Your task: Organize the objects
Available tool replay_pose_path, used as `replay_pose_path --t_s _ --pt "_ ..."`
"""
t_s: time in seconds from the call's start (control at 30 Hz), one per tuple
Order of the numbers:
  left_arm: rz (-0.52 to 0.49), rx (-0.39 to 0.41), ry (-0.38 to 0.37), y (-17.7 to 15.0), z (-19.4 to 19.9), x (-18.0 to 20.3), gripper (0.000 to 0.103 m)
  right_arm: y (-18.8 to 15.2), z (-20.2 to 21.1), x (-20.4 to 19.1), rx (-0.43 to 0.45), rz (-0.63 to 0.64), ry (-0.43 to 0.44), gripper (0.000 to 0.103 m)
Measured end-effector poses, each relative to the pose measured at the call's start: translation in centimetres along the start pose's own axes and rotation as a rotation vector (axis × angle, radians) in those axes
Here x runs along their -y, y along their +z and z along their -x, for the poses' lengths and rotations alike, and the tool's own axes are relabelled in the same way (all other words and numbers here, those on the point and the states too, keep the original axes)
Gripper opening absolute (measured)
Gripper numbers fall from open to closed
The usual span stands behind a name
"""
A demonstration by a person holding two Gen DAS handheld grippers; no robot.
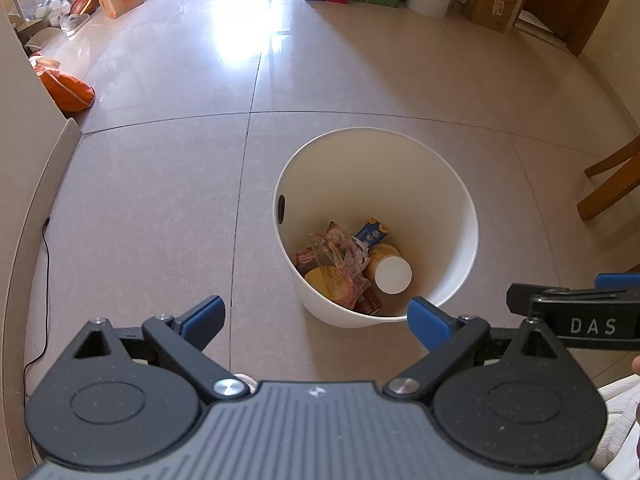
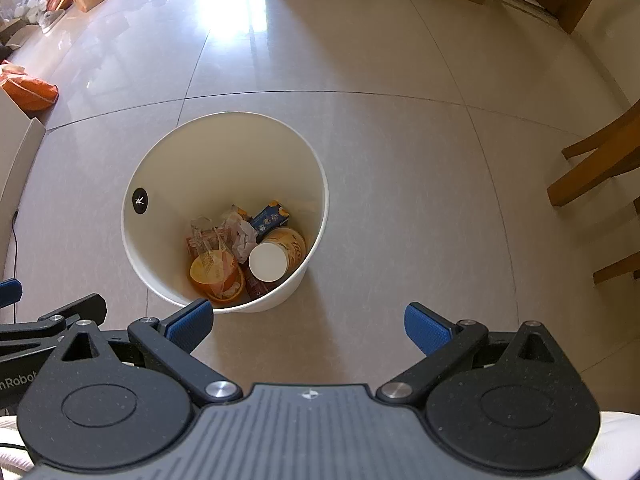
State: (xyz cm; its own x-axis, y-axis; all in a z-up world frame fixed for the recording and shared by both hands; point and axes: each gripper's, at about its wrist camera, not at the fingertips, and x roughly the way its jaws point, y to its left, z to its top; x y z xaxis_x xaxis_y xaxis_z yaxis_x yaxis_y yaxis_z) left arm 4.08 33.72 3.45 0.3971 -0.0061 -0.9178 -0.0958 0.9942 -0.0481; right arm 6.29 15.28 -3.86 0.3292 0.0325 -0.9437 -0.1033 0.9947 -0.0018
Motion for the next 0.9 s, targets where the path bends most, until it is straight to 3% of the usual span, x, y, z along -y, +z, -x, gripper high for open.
replay_pose_path --t_s 0.9 --pt "0.000 -0.002 -0.004 0.12 0.09 -0.03 0.097 -0.10 -0.02 0.21 0.003 -0.001 -0.002 0.103"
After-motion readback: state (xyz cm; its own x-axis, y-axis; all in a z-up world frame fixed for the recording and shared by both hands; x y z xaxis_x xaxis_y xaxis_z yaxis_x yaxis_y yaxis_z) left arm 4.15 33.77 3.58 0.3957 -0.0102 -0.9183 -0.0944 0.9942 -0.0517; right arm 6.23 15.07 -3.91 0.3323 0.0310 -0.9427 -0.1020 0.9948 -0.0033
